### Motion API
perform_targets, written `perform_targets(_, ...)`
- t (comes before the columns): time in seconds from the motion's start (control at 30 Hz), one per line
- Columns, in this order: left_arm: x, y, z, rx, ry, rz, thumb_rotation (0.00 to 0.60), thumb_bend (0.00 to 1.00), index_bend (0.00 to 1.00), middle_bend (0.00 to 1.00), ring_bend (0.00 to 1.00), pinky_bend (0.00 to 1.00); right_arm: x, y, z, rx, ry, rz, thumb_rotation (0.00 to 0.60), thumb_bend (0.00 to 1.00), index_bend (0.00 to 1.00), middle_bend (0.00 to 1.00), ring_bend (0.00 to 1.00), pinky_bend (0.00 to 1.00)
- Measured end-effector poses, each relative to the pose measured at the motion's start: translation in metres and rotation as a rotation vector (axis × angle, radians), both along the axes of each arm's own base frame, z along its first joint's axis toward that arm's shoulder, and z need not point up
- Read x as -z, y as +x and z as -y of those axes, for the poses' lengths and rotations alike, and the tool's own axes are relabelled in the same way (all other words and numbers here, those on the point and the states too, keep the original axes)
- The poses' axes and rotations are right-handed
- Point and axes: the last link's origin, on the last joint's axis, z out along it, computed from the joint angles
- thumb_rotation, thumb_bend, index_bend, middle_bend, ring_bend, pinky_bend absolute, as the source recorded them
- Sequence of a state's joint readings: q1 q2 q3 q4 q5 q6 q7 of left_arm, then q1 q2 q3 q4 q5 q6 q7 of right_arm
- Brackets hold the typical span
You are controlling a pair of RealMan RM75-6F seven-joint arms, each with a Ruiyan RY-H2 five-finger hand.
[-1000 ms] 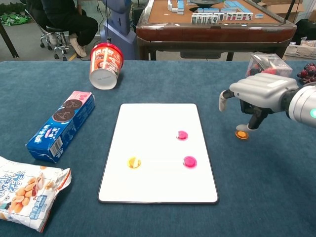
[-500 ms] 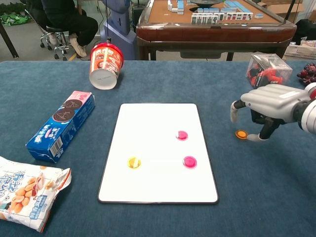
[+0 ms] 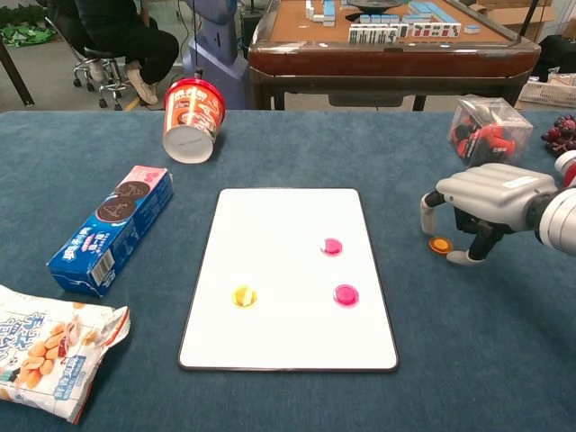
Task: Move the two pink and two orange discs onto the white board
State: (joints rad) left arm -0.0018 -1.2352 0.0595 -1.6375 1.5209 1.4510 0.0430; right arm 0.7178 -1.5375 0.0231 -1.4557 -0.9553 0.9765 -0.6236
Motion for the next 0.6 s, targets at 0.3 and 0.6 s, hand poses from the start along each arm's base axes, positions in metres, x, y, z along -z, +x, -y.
perform_targets(0.3,0.0006,-0.0003,0.0009,-0.002,-0.001,0.003,0.600,0.09,0.22,0.16,0.21,0.61,0.0029,0.0000,0.0007,0.002,0.002,0.000,0.600,0.26,0.42,1.00,1.00,1.00)
perform_targets(0.6,0.0006,-0.0005,0.0006,-0.002,0.001,0.004,0.600,0.09,0.22,0.16,0.21,0.61,0.0041,-0.0023,0.0013,0.006,0.000,-0.008,0.600,0.26,0.43,1.00,1.00,1.00)
